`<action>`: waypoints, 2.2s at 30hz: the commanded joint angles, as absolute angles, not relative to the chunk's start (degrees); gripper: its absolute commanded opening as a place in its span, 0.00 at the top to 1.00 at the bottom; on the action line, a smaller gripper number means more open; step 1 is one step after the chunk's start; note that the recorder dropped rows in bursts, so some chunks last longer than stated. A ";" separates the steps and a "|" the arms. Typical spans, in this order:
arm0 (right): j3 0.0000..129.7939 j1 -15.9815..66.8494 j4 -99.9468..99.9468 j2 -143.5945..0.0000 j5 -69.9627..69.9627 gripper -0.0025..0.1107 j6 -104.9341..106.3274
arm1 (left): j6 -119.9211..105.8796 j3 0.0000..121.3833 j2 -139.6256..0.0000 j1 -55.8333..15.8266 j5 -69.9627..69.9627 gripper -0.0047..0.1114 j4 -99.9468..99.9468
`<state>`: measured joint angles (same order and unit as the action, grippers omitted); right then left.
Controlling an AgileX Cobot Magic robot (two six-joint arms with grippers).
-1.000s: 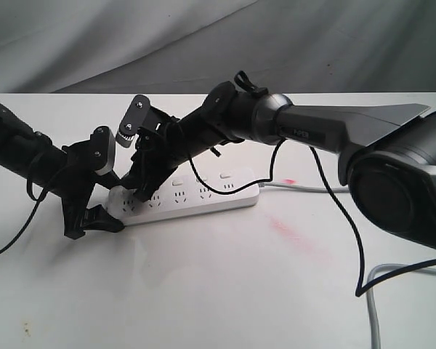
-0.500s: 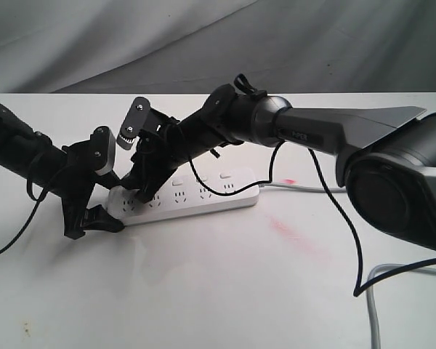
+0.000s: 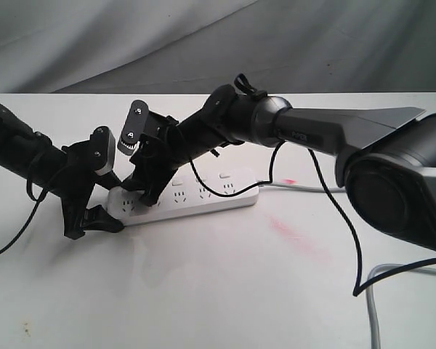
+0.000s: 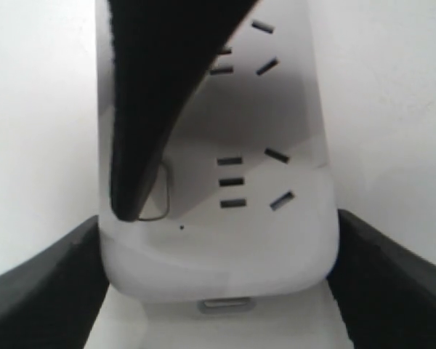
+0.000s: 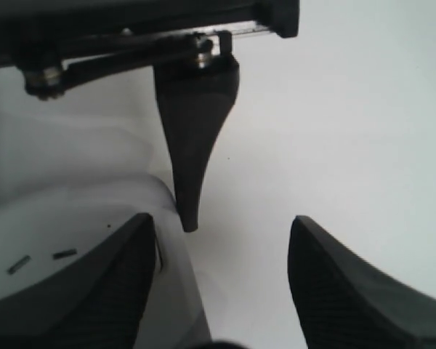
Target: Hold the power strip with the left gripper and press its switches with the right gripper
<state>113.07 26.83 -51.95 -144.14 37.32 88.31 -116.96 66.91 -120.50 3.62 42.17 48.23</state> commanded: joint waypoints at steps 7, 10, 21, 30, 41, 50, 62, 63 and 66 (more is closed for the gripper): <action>112.51 27.96 -49.24 -146.48 38.77 0.52 89.53 | -118.84 66.32 -121.55 3.10 40.34 0.55 43.41; 112.51 27.96 -50.26 -144.80 38.53 0.52 89.53 | -118.84 66.32 -121.55 3.10 40.34 0.55 43.41; 112.40 26.12 -48.30 -139.48 40.91 0.52 86.50 | -118.97 66.32 -121.55 3.10 40.34 0.55 43.41; 112.40 23.87 -44.93 -139.37 42.58 0.52 83.92 | -118.97 66.32 -121.55 3.10 40.34 0.55 43.41; 112.40 23.87 -43.45 -139.99 42.38 0.52 83.92 | -118.83 66.32 -121.55 3.10 40.34 0.55 43.41; 112.40 23.87 -42.40 -141.09 42.02 0.52 83.92 | -118.94 66.32 -121.55 3.10 40.34 0.55 43.41; 111.00 23.87 -41.06 -142.34 41.43 0.52 84.40 | -118.81 66.32 -121.55 3.10 40.34 0.55 43.41; 110.38 23.87 -41.06 -142.34 41.32 0.52 84.97 | -118.81 66.32 -121.55 3.10 40.34 0.55 43.41; 108.61 23.87 -41.06 -142.34 41.15 0.52 87.28 | -118.81 66.32 -121.55 3.10 40.34 0.55 43.41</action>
<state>110.97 24.09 -43.72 -141.34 40.70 84.68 -117.06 66.91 -120.50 3.62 42.51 48.01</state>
